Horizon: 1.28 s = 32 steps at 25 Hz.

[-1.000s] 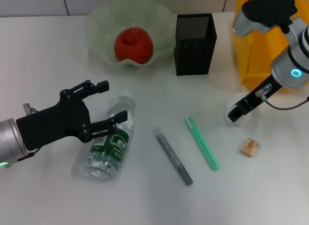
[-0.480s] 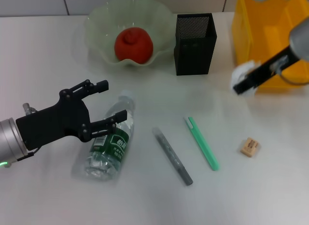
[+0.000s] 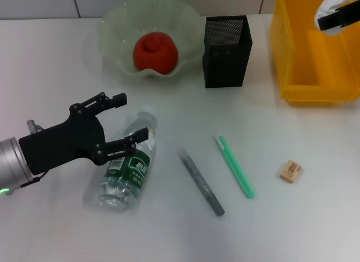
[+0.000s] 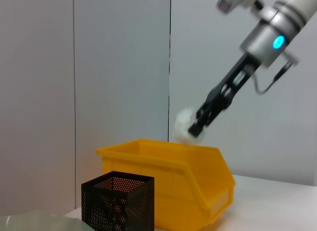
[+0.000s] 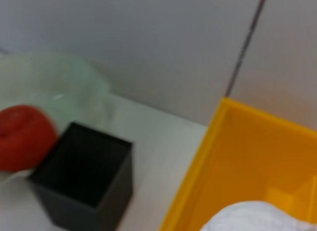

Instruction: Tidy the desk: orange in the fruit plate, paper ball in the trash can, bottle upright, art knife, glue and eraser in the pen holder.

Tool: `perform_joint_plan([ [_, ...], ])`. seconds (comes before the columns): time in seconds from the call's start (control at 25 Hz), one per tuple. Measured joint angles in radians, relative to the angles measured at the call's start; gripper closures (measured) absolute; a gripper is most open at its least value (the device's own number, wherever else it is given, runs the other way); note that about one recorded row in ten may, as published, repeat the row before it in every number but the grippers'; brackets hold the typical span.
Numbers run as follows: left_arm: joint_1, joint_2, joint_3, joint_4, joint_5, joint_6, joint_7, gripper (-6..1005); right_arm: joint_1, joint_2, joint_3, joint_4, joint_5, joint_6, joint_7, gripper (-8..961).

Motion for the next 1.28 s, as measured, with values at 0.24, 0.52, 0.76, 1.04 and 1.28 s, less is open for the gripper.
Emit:
perform_joint_plan([
  [0.24, -0.001, 0.000, 0.000, 0.001, 0.000, 0.004, 0.000, 143, 0.027, -0.006, 0.013, 0.195, -0.039, 0.156, 0.003, 428],
  [0.52, 0.000, 0.000, -0.004, 0.007, -0.005, 0.003, -0.014, 143, 0.025, -0.006, 0.025, 0.209, -0.039, 0.176, 0.004, 394],
  [0.76, 0.002, 0.001, -0.005, 0.021, -0.013, 0.014, -0.037, 142, -0.045, 0.001, 0.031, 0.101, 0.059, 0.178, -0.024, 180],
  [1.04, 0.095, -0.007, 0.049, 0.312, -0.002, -0.021, -0.418, 143, -0.364, 0.008, -0.014, -0.064, 0.693, 0.185, -0.436, 116],
  [1.28, 0.260, -0.003, 0.307, 0.722, 0.033, -0.280, -0.825, 142, -0.553, 0.007, -0.034, 0.227, 1.188, 0.108, -1.064, 116],
])
